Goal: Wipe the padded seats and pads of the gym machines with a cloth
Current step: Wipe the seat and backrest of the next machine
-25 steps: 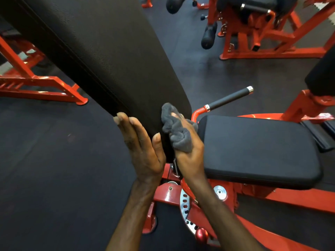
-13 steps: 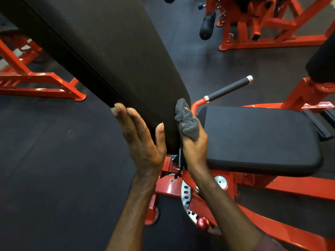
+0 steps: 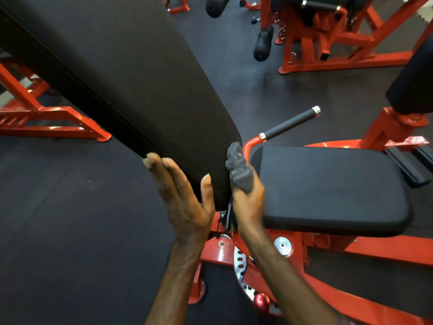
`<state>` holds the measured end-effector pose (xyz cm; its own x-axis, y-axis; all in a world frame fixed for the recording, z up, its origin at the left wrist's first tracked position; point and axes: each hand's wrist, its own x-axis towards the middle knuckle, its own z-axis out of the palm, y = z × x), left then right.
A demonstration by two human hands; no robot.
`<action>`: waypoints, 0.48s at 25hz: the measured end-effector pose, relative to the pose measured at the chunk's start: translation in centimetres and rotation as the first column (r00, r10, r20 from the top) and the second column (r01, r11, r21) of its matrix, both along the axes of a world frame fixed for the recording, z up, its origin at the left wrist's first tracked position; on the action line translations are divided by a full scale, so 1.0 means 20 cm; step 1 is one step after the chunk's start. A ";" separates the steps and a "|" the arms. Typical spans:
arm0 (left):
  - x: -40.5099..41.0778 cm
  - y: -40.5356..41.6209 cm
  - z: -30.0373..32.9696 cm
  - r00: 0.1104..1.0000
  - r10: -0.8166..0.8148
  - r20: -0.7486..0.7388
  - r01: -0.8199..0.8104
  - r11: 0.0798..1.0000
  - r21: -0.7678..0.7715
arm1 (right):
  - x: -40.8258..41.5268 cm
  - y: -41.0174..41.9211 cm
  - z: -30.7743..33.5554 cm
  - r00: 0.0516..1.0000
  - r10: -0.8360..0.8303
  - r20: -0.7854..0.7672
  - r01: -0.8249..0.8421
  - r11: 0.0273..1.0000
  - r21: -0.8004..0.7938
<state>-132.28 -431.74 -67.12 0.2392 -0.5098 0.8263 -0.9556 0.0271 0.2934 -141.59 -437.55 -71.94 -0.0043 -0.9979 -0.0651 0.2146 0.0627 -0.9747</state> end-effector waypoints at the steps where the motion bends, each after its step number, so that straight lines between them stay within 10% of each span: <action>1: 0.00 0.00 0.00 1.000 0.003 0.006 -0.003 1.000 0.007 | 0.00 0.07 0.02 1.000 0.027 0.014 -0.027 0.998 -0.055; 5: 0.02 -0.01 -0.01 1.000 0.019 0.019 -0.019 1.000 0.018 | 0.03 -0.20 0.05 0.997 0.036 -0.062 -0.050 0.968 -0.246; 12: 0.00 -0.01 0.00 0.999 0.028 0.025 -0.028 1.000 0.003 | 0.01 -0.14 0.05 0.999 0.000 -0.037 -0.003 0.997 -0.076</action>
